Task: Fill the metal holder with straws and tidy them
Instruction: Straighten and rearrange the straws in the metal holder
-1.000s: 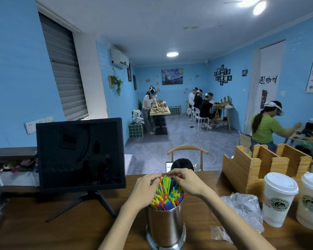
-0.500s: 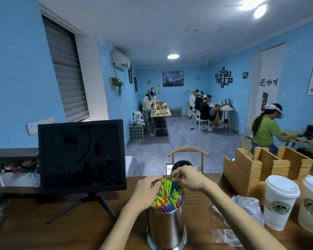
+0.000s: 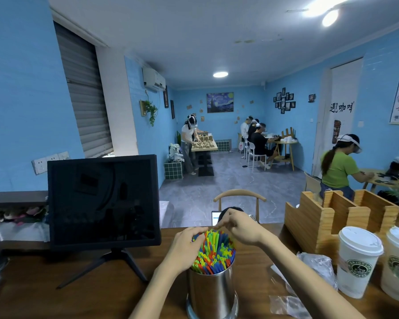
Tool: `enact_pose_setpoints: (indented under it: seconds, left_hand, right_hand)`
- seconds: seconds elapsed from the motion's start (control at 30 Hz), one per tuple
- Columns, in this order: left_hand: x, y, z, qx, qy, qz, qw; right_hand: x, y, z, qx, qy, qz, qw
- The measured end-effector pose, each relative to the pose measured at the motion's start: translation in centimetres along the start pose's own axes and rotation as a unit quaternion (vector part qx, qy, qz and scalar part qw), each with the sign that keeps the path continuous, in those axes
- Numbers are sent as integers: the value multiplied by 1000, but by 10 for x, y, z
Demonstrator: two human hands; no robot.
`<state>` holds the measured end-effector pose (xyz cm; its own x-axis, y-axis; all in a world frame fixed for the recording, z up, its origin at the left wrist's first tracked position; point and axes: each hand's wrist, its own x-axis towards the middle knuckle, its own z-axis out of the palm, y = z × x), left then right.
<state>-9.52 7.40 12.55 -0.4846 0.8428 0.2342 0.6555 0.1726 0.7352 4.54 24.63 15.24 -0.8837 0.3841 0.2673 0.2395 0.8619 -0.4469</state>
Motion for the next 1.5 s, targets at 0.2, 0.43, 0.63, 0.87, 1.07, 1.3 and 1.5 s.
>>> enact_pose_setpoints:
  seconds: [0.2,0.43,0.63,0.87,1.07,1.3,1.5]
  left_hand:
    - [4,1,-3,25,-14,5,1000]
    - [5,0,-1,10,-25,2,1000]
    - [4,-2,-1,12,-24,10,1000]
    - [4,-3,-2,7,-23,12,1000]
    - [4,-2,-1,5,-22,10,1000]
    - [5,-3,-1,12,-21,9,1000]
    - [4,-2,-1,11,-22,8,1000]
  right_hand:
    - [-5,3,-2,14,58,22,998]
    - [-12,3,2,19,39,11,999]
    - [-10,-1,2,7,46,2,999]
    - [-10,-8,0,-27,49,-3,998]
    - [-12,-11,-3,-37,21,3,999]
    - [-10,-22,-4,-163,-2,-13,986]
    - [-9,-37,-8,-259,-31,-42,964]
